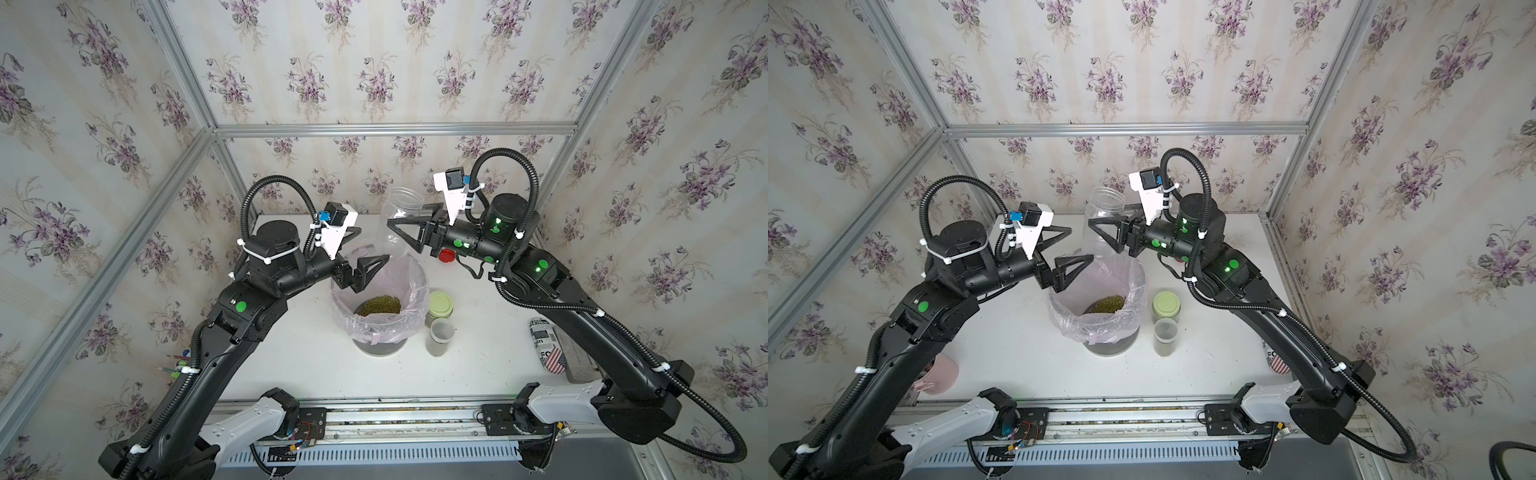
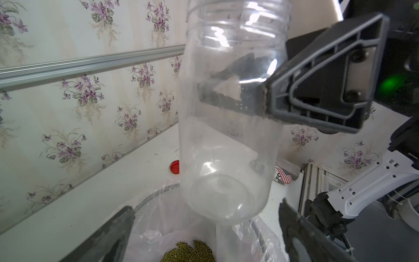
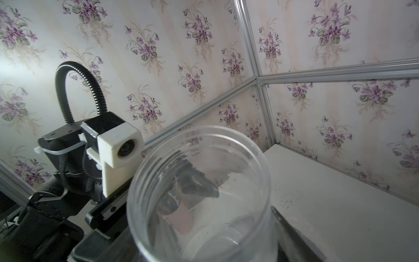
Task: Empty moldy mung beans from jars
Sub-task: Place the jar at the center of the board.
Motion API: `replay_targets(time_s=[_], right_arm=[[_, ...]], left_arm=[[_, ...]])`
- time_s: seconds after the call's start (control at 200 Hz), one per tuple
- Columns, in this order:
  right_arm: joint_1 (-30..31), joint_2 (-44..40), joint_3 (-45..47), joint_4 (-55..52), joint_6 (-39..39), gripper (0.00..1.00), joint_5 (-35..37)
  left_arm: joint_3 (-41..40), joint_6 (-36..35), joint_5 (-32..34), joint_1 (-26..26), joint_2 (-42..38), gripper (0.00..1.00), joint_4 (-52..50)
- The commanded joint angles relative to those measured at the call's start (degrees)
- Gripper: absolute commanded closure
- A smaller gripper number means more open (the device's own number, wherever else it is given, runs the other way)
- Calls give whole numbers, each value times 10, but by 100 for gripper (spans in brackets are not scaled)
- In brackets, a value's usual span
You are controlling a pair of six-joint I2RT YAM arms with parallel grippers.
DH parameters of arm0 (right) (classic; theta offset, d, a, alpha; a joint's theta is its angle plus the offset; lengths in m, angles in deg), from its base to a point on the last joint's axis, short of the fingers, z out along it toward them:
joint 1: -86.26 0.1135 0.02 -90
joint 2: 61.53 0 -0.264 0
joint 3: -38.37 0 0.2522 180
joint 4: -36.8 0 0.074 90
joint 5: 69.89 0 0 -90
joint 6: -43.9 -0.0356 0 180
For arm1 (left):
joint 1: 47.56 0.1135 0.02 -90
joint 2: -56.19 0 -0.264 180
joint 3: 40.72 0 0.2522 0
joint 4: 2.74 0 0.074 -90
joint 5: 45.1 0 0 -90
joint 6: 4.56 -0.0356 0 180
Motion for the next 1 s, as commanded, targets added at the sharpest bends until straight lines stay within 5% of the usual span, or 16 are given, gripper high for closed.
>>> replay_targets(time_s=[0.0,0.28,0.545,0.739,0.994], right_arm=[[-2,-2,-12,-15,33,40,55],[-9,-14,2,-37,67,40,214],[-49,-45,70,-8,78,40,354],[-81,-70,137,28,82,40,437],[-93,-84,263,127,76,41,536]], left_arm=[[-5,-9,76,0,-20,0,-6],[-25,33,371,0,-76,0,-20],[-67,98,575,0,-112,0,-29],[-102,84,616,0,-127,0,-13],[-200,40,564,0,-140,0,87]])
